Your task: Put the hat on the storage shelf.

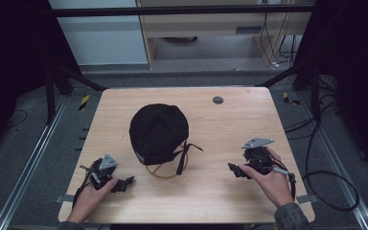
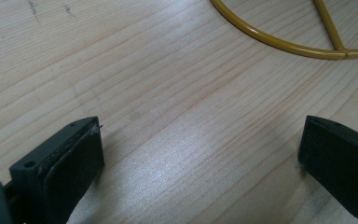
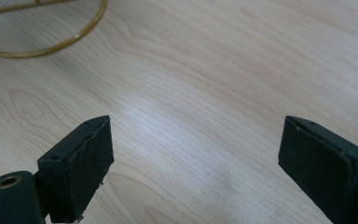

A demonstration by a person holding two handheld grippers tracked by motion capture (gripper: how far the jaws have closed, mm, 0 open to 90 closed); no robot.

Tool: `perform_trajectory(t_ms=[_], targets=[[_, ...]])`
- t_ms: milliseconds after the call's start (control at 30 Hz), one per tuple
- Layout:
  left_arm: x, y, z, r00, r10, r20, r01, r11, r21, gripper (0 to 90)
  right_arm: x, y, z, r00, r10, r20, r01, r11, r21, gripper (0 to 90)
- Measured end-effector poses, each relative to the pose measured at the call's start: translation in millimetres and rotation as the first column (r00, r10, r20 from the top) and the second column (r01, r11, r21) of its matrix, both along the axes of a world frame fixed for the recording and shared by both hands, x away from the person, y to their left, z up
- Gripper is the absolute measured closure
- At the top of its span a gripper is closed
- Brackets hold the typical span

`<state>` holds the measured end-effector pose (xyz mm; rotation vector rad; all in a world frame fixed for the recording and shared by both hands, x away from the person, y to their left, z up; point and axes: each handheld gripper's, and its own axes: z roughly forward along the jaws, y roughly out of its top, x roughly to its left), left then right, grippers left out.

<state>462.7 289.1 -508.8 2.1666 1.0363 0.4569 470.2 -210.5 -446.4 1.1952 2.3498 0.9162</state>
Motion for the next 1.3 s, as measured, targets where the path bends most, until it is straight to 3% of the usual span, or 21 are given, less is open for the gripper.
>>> perform_trajectory(t_ms=[167, 900, 1100, 1167, 1300], targets=[[0.0, 0.0, 0.0, 1.0, 0.0, 0.0, 0.0, 1.0, 0.0, 0.0, 0.9, -0.1, -16.1, 0.9995, -0.017, -0.026, 0.018, 1.0, 0.014, 10.2], [0.0, 0.0, 0.0, 1.0, 0.0, 0.0, 0.0, 1.0, 0.0, 0.0, 3.8, 8.6, -51.4, 0.9965, -0.047, -0.07, 0.051, 0.997, 0.061, 10.3], [0.0, 0.0, 0.0, 1.0, 0.0, 0.0, 0.0, 1.0, 0.0, 0.0, 2.9, 15.7, -57.2, 0.998, -0.05, -0.039, 0.051, 0.998, 0.035, 6.8], [0.0, 0.0, 0.0, 1.0, 0.0, 0.0, 0.0, 1.0, 0.0, 0.0, 1.7, 18.3, -59.1, 0.9988, -0.046, -0.016, 0.046, 0.999, 0.007, 5.7], [0.0, 0.0, 0.0, 1.0, 0.0, 0.0, 0.0, 1.0, 0.0, 0.0, 0.2, 20.9, -62.5, 0.9987, -0.051, 0.002, 0.051, 0.999, 0.018, 1.5]])
